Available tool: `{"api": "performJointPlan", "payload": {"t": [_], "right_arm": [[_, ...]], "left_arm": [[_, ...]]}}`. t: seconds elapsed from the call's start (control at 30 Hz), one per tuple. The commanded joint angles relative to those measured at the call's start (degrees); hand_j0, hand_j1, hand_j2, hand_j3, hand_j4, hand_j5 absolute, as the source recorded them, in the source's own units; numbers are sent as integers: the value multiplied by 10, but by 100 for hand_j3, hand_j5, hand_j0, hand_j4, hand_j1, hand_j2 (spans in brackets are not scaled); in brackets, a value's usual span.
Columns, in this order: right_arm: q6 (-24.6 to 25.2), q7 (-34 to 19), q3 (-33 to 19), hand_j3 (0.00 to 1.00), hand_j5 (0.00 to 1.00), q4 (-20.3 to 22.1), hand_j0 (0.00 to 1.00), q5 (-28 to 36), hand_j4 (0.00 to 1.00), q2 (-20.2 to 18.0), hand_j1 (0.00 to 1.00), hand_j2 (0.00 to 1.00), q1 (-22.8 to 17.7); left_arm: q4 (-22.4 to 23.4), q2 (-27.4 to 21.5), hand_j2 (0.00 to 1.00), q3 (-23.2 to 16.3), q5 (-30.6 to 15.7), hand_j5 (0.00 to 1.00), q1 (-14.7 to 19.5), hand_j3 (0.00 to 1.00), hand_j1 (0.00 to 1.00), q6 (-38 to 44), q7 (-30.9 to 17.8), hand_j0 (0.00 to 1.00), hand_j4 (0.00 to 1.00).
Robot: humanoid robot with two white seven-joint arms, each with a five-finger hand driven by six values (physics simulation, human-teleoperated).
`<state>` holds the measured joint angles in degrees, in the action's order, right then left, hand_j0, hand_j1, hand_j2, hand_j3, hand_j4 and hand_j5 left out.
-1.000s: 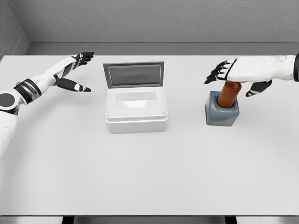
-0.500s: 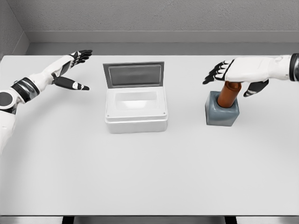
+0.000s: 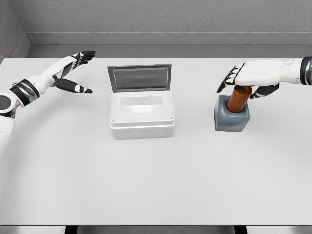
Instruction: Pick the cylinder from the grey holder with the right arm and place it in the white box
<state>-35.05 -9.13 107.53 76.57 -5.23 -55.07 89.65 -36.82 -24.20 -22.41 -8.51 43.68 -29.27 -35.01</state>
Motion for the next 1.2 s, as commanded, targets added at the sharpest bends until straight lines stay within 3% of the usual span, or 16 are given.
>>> {"api": "performJointPlan", "payload": {"t": [0.0,0.07,0.3,0.53,0.67,0.73,1.17], "right_arm": [[0,0,2,71,71,0,71,1,71,-2,71,71,0],[0,0,2,66,66,-1,66,-2,66,-5,66,66,0],[0,-6,3,61,61,-4,61,-6,61,-7,61,61,-1],[0,-13,4,44,44,-4,44,-6,44,-7,44,44,-1],[0,-14,3,40,40,-5,40,-6,40,-11,40,40,-1],[0,-35,0,35,35,-5,35,-4,35,-20,35,35,-1],[0,-36,-36,34,34,-2,34,36,34,-17,34,34,9]], "left_arm": [[-3,-1,100,0,-3,100,0,100,100,0,0,100,100],[-3,-1,100,-17,-2,100,0,100,100,0,0,100,100],[-2,-1,100,-21,-2,100,0,100,100,0,0,100,100],[-2,-2,100,-29,-3,100,2,100,100,-2,0,100,100],[-2,-2,100,-29,-3,100,2,100,100,-1,0,100,100],[-2,-2,100,-29,-3,100,2,100,100,-1,0,100,100],[-2,-2,100,-29,-3,100,4,100,100,-1,0,100,100]]}}
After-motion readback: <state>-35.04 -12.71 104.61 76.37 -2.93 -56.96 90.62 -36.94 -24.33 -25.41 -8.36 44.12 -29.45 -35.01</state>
